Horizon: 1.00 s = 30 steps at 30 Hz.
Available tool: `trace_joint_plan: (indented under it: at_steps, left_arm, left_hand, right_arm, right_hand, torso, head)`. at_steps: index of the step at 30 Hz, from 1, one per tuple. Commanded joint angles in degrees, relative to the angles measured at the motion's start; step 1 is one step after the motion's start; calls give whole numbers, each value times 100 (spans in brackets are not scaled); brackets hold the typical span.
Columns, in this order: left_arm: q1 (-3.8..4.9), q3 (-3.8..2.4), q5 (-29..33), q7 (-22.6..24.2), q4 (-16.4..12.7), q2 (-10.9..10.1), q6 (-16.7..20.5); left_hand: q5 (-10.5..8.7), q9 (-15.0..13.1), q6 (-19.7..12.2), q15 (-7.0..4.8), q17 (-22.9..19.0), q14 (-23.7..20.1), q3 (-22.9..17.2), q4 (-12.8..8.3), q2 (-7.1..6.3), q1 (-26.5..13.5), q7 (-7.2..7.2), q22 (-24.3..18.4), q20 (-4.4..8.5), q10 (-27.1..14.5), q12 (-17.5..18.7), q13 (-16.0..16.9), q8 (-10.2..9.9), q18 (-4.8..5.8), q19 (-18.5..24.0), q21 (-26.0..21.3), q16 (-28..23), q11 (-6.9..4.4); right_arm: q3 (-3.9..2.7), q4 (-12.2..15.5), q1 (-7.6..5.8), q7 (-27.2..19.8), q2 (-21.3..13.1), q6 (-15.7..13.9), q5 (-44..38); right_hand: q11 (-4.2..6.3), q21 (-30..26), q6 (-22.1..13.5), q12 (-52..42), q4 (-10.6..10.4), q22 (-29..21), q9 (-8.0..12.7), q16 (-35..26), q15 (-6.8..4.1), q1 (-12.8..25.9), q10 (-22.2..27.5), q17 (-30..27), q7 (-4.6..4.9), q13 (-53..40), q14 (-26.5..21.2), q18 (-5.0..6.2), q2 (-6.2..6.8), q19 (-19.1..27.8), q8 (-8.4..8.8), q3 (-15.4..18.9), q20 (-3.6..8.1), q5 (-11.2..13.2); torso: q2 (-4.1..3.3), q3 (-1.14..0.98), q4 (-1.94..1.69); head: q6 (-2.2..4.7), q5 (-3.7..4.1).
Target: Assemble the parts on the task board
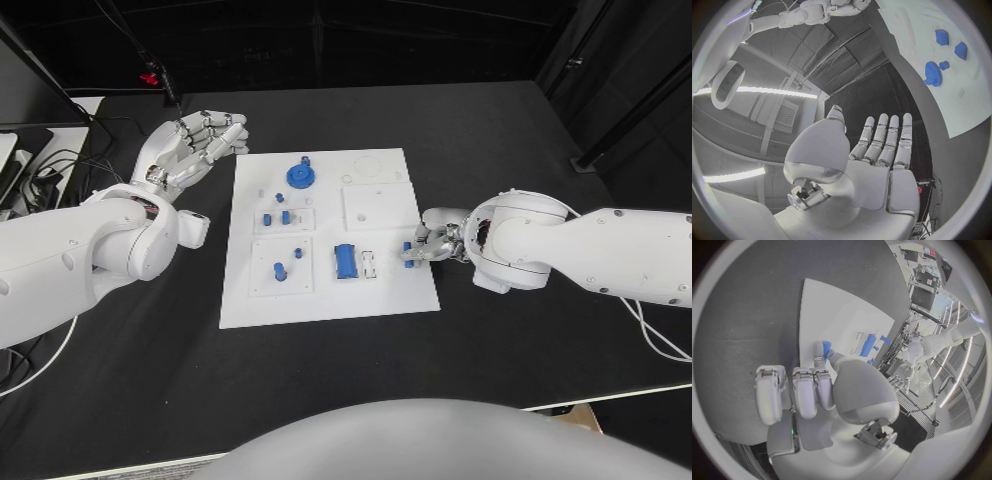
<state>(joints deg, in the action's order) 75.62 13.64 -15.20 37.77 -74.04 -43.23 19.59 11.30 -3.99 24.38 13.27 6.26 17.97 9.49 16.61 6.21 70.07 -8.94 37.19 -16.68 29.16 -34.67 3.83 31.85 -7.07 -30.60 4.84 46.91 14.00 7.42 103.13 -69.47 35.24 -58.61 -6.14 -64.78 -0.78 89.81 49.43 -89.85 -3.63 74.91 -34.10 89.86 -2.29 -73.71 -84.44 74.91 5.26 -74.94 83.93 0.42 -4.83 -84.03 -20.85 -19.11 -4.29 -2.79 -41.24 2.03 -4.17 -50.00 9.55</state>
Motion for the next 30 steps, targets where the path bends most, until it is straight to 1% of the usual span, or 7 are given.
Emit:
trace_joint_plan:
  at_steps: [1,4,8,15,20,25,30]
  left_arm:
    - [6,-6,17,22,-1,1,-58]
    - [4,-6,17,19,4,5,-63]
    - [2,-6,17,13,9,12,-69]
    - [1,-6,17,-14,8,19,-70]
    - [1,-6,17,-21,8,17,-70]
    - [1,-6,17,-23,6,16,-77]
    - [0,-6,17,-24,5,9,-81]
  left_hand:
    - [19,8,-33,11,-5,-23,33,11,77,2,-744,-8,13,-59,-29,-6,27,33,-1,34,20,-1]
    - [19,8,-33,11,-5,-23,33,11,77,2,-744,-8,13,-59,-29,-6,27,33,-1,34,20,-1]
    - [19,8,-33,11,-5,-23,33,11,77,2,-744,-8,13,-59,-29,-6,27,33,-1,34,20,-1]
    - [19,8,-33,11,-5,-23,33,11,77,2,-744,-8,13,-59,-29,-6,27,33,-1,34,20,-1]
    - [19,8,-33,11,-5,-23,33,11,77,2,-744,-8,13,-59,-29,-6,27,33,-1,34,20,-1]
    - [19,8,-33,11,-5,-23,33,11,77,2,-744,-8,13,-59,-29,-6,27,33,-1,34,20,-1]
    - [19,8,-33,11,-5,-23,33,11,77,2,-744,-8,13,-59,-29,-6,27,33,-1,34,20,-1]
  right_arm:
    - [52,24,51,-249,-36,-194,263]
    - [52,30,50,-326,-51,-230,371]
    - [51,-7,50,-341,-39,-173,470]
    - [51,-81,49,-122,12,41,521]
    - [51,-105,49,-47,48,38,520]
    - [51,-83,50,-127,74,-149,495]
    - [51,-16,50,-426,55,-811,350]
  right_hand:
    - [6,19,-83,-15,114,1509,2383,14,-23,7,-556,1509,-105,-1506,607,-42,103,-597,294,-148,34,-10]
    - [6,19,-60,-15,114,1509,2390,14,-24,41,-556,1509,-104,-1506,607,-42,128,-597,300,-158,37,-12]
    - [4,19,-57,-15,114,1509,2399,14,-24,69,-556,1509,-100,-1506,607,-42,154,-597,313,-163,38,-13]
    - [-11,19,-32,-15,100,1509,2412,14,-20,140,-556,1509,-82,-1506,607,-42,190,-597,327,-169,38,-15]
    - [-51,19,59,-15,38,1509,2406,14,0,289,-556,1509,-37,-1506,607,-42,255,-597,297,-117,27,-18]
    - [-80,19,176,-15,-68,1509,2381,14,29,505,-556,1509,-9,-1506,607,-42,393,-597,221,54,2,-61]
    - [-132,19,327,-15,-189,1509,2304,14,63,721,-556,1509,57,-1506,607,-42,622,-597,38,406,-31,-305]
  torso:
    - [-3,1,0]
    - [-4,2,-1]
    - [-5,4,-6]
    - [-7,3,-10]
    - [-2,3,2]
    - [-2,0,1]
    - [-2,2,11]
  head:
    - [0,6]
    - [0,12]
    - [0,19]
    - [0,13]
    - [0,4]
    - [0,-4]
    - [0,-30]
